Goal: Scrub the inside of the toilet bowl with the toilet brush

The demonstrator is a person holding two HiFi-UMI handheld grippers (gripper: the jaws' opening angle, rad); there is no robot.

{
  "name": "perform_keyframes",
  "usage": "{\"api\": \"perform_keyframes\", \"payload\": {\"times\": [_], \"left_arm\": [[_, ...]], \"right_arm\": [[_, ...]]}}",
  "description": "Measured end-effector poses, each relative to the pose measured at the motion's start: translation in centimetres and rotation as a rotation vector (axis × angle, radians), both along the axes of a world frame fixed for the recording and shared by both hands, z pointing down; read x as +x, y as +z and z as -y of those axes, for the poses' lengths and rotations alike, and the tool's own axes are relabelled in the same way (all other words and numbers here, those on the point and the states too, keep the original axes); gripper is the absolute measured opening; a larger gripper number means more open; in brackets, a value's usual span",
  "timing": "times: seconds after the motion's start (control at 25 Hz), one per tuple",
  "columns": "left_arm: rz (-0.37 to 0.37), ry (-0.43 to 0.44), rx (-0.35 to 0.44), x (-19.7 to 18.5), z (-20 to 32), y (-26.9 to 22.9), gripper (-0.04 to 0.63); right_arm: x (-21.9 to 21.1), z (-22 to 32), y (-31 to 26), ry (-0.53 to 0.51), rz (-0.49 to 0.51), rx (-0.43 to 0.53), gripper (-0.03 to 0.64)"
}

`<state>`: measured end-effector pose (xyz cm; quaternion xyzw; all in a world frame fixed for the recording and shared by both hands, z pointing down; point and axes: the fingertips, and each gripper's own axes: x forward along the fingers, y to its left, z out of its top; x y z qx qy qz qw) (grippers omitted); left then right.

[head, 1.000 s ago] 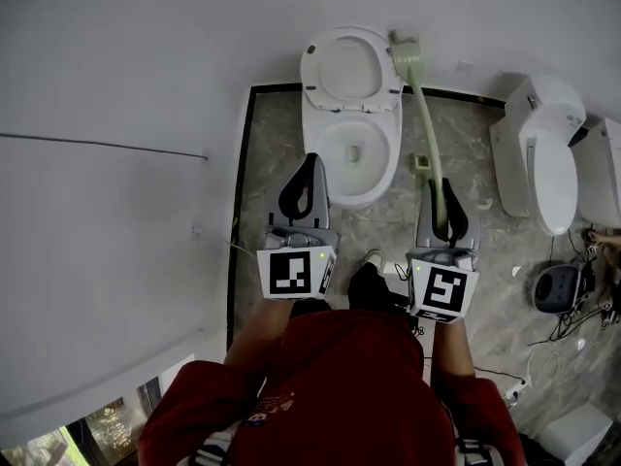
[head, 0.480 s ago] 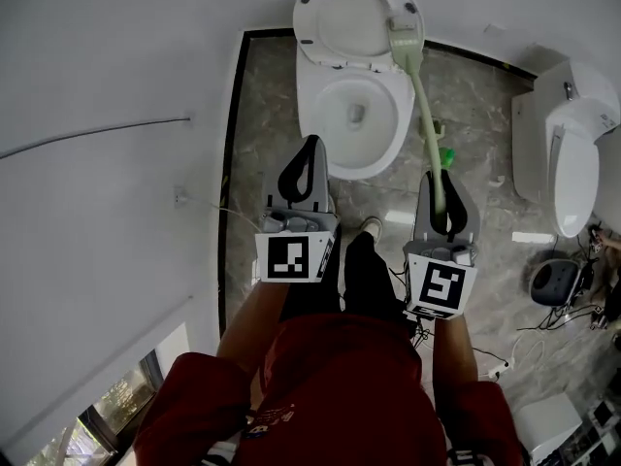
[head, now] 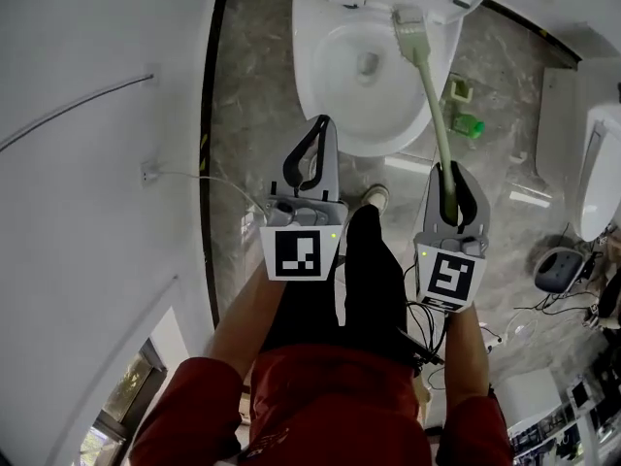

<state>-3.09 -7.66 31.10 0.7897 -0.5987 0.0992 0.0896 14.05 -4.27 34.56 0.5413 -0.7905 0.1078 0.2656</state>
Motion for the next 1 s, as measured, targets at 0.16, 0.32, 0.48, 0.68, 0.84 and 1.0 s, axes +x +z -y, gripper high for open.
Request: {"api": "perform_keyframes", "payload": {"times": [0.16, 0.32, 0.48, 0.68, 0.84, 1.0], "left_arm": [[0.031, 0.054, -0.056, -0.5, 0.3, 5.7, 0.006], [-0.011, 0.050, -0.101, -0.3, 0.5, 9.7, 0.006], [-0.022, 0.071, -0.124, -0.3, 1.2, 13.4, 0.006], [-0.041, 0.098, -0.178, 0.4, 0.4, 16.0, 0.006], [-0.042, 0.104, -0.202, 0.0, 0.5, 17.0, 0.006], [-0.070, 0.103, -0.249, -0.2, 0.6, 17.5, 0.006]], "right_arm": [[-0.9, 0.2, 7.0, -0.025, -0.059, -0.083, 0.089], [-1.0, -1.6, 13.6, -0.033, -0.102, -0.213, 0.089], [-1.7, -2.6, 19.6, -0.050, -0.130, -0.301, 0.089], [-2.1, -4.0, 23.4, -0.071, -0.164, -0.399, 0.089], [-2.3, -3.5, 25.3, -0.089, -0.213, -0.465, 0.089], [-2.4, -2.4, 26.4, -0.156, -0.299, -0.510, 0.089]]}}
